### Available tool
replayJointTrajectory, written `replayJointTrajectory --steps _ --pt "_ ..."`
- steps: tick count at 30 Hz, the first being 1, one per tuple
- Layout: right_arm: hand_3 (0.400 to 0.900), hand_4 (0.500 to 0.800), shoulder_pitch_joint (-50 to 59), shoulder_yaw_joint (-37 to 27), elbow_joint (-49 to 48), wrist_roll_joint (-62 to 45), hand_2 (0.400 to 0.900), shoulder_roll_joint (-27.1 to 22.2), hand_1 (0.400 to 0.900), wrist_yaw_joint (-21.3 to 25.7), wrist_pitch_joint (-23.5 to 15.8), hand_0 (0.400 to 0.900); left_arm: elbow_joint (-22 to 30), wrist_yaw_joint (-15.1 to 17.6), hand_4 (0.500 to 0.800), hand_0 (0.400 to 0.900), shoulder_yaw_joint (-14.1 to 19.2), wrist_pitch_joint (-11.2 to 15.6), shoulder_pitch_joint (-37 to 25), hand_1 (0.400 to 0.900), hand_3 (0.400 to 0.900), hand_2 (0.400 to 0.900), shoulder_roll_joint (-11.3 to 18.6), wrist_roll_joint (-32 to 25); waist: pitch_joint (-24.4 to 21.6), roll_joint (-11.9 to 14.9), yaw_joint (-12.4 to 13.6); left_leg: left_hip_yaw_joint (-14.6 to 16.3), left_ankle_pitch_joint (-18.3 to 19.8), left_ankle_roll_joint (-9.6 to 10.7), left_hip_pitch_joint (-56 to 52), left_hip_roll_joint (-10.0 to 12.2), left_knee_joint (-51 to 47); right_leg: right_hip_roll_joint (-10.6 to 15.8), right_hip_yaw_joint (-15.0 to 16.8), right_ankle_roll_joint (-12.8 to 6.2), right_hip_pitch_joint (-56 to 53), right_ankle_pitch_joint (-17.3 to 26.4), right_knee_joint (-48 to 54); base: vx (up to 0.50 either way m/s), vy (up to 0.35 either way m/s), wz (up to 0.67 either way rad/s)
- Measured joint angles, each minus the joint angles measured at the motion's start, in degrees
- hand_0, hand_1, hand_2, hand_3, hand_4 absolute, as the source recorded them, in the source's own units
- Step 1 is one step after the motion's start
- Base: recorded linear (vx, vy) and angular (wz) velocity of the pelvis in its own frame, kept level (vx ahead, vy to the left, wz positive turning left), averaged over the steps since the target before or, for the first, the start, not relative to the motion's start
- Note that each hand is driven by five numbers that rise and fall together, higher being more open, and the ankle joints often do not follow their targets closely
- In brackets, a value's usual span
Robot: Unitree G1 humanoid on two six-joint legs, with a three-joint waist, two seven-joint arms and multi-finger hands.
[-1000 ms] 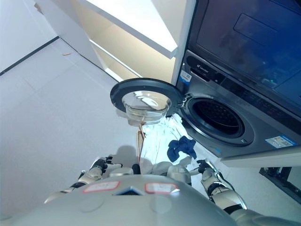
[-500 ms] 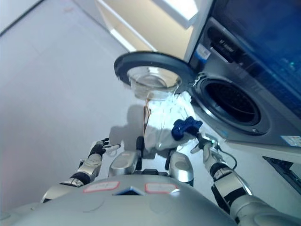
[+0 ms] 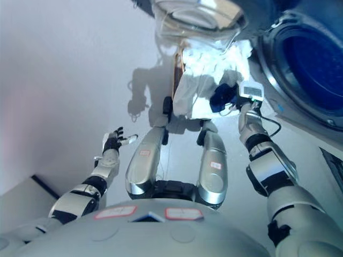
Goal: Put the clothes in the basket into the washing machine.
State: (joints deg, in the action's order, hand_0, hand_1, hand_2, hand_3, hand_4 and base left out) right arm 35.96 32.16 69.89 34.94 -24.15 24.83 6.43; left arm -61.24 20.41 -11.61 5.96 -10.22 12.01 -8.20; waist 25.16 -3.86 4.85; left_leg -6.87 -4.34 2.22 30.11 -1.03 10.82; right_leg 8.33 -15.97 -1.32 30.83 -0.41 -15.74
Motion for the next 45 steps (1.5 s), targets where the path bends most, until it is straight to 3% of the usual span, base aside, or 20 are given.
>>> replayJointTrajectory --steps 8,16,25,34,35,36,37,45 --pt "0.9 0.8 6.14 0.39 2.36 -0.01 0.9 -0.52 0.9 1.51 0.75 0.9 4.01 2.34 0.8 0.9 -0.4 1.78 -3.24 0.9 0.9 0.9 0.67 -4.29 1.69 -0.86 1.38 -0.44 2.75 0.14 12.54 -2.18 11.61 4.13 -0.18 0.54 12.4 -6.08 -15.34 -0.04 0.009 0.1" --pt "0.9 0.8 10.8 1.08 7.09 0.12 0.9 -4.18 0.9 2.43 2.31 0.9 7.9 3.6 0.8 0.9 -0.4 1.85 -3.85 0.9 0.9 0.9 2.42 -5.4 1.9 -1.42 2.0 1.22 5.91 0.1 25.96 -3.15 23.55 6.87 2.32 1.53 25.68 -9.56 -27.15 -0.05 0.039 0.05" --pt "0.9 0.8 11.48 2.1 8.07 1.58 0.9 -4.81 0.9 1.65 3.67 0.9 8.99 3.81 0.8 0.9 -0.4 1.77 -3.78 0.9 0.9 0.9 2.41 -5.41 1.21 -2.92 1.86 2.63 7.61 -0.47 31.35 -3.14 30.29 6.96 4.88 1.58 31.37 -9.88 -32.49 -0.01 0.026 -0.02" --pt "0.9 0.8 15.22 2.6 7.81 2.2 0.9 -9.97 0.9 1.23 3.77 0.9 12.95 4.14 0.8 0.9 0.13 1.79 -3.17 0.9 0.9 0.9 2.55 -6.49 -2.65 -5.11 2.98 3.24 7.92 -0.53 42.78 -5.11 36.26 8.03 7.72 1.58 43.65 -10.56 -39.52 -0.03 0.02 0.08" --pt "0.665 0.659 15.64 2.62 8.18 2.18 0.665 -10.61 0.665 1.22 3.69 0.665 13.51 4.15 0.8 0.9 0.13 1.89 -2.62 0.9 0.9 0.9 2.55 -6.52 -3.75 -5.49 3.09 3.03 7.92 -0.53 44.34 -5.2 36.93 8.13 7.99 1.58 45.14 -10.72 -40.15 0.0 0.0 0.0" --pt "0.492 0.555 16.29 2.59 8.78 2.14 0.492 -11.11 0.492 1.23 3.66 0.492 13.63 4.21 0.8 0.9 0.13 2.03 -2.57 0.9 0.9 0.9 2.55 -6.53 -4.3 -5.53 3.23 3.17 7.92 -0.53 45.32 -5.22 37.12 8.17 8.49 1.59 46.32 -10.72 -40.51 0.0 0.0 0.0" --pt "0.4 0.5 16.74 2.6 8.87 2.14 0.4 -11.35 0.4 1.25 3.67 0.4 13.85 4.34 0.8 0.9 0.1 2.02 -2.54 0.9 0.9 0.9 2.58 -6.61 -4.31 -5.53 3.31 3.33 7.91 -0.52 45.66 -5.28 37.12 8.0 8.95 1.58 46.8 -10.72 -40.68 0.04 0.019 -0.03" --pt "0.4 0.5 17.81 2.56 8.88 2.14 0.4 -11.8 0.4 2.49 3.82 0.4 14.79 4.89 0.8 0.9 -0.02 2.17 -1.54 0.9 0.9 0.9 2.5 -6.9 -4.42 -5.46 3.27 3.52 8.15 -0.92 45.79 -5.67 37.9 7.97 9.5 1.15 46.9 -10.98 -41.03 0.03 0.006 -0.03"
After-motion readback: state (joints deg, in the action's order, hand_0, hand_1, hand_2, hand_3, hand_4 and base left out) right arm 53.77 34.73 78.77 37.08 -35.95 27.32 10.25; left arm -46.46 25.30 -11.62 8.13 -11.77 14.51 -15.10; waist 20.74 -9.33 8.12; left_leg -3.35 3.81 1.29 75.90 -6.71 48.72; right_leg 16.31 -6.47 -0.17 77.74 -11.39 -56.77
